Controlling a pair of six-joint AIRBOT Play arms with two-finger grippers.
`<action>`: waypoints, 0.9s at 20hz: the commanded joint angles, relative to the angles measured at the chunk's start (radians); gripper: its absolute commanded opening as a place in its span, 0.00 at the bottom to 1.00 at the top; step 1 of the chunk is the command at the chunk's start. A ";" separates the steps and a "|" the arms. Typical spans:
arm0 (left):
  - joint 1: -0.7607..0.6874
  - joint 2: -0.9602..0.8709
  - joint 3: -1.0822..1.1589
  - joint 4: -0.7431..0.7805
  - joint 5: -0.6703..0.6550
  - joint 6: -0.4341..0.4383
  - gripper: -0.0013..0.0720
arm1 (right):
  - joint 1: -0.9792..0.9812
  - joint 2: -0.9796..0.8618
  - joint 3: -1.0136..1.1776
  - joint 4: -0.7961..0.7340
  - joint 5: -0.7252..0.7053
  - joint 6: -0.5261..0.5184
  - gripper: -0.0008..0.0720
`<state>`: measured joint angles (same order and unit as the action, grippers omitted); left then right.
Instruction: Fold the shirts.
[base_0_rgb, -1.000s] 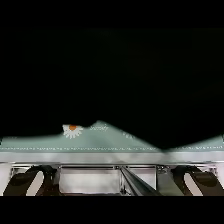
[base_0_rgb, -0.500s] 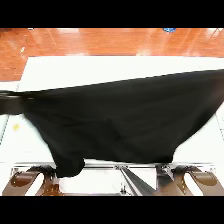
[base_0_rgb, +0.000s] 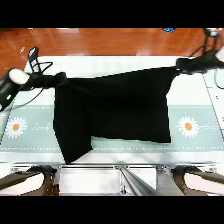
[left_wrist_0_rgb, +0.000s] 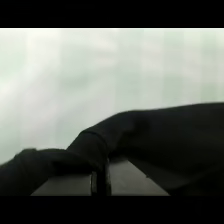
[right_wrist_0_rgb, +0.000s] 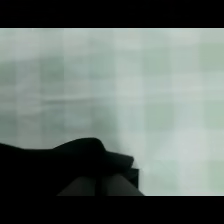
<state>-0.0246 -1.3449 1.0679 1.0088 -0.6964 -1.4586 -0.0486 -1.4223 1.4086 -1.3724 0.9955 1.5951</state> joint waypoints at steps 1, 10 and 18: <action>0.000 -0.222 0.231 -0.026 -0.034 0.007 0.16 | 0.000 -0.235 0.148 0.154 -0.050 0.073 0.22; 0.473 -0.194 0.370 0.150 -0.787 0.001 0.71 | -0.288 -0.114 0.230 0.073 0.408 0.084 0.57; 0.823 -0.013 -0.321 -0.190 -0.629 0.300 0.71 | -0.510 0.373 -0.637 0.462 0.116 -0.214 0.57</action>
<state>0.6910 -1.3853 0.9039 0.9119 -1.3342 -1.2755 -0.4843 -1.1843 1.0157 -1.0824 1.1492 1.5326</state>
